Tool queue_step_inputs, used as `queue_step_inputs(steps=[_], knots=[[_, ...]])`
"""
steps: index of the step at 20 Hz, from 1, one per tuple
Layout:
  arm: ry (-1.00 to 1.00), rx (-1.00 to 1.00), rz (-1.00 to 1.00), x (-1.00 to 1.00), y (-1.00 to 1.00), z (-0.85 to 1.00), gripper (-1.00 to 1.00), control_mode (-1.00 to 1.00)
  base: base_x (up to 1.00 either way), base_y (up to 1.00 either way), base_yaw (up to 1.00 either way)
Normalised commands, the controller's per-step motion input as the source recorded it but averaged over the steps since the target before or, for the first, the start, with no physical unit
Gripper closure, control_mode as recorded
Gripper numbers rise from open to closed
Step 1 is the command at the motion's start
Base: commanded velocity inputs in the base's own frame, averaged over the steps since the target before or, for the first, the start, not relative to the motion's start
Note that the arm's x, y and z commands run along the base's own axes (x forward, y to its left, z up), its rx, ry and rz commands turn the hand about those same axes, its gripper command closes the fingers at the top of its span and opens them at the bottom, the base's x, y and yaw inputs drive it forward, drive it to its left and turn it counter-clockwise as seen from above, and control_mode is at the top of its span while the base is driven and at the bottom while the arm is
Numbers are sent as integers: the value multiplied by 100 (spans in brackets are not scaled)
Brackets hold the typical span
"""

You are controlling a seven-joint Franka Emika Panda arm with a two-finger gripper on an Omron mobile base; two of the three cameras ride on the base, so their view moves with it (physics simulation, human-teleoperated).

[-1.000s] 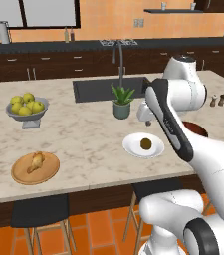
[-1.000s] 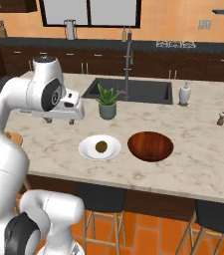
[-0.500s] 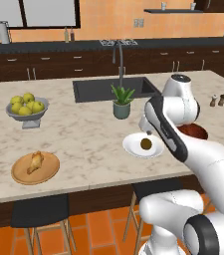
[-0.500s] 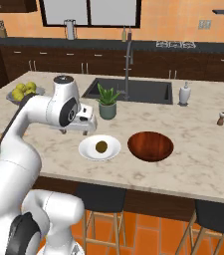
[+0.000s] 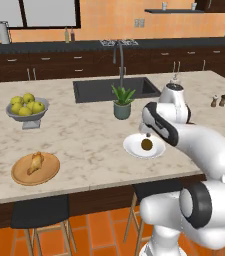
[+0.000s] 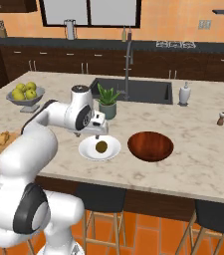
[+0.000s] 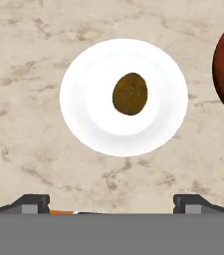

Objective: Pick the chicken drumstick and avocado from their plates and place them in the bowl. Then put the bowl in the fridge.

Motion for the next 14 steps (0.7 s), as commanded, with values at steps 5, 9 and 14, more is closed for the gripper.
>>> queue_step_inputs(steps=[5, 9, 14], knots=[[12, 0, -4, 59, -4, -58, -100, -100, 0, 0, 0], [6, 0, 0, 54, -11, -39, -100, -100, 0, 0, 0], [10, 0, 0, 45, -8, -56, -100, -100, 0, 0, 0]])
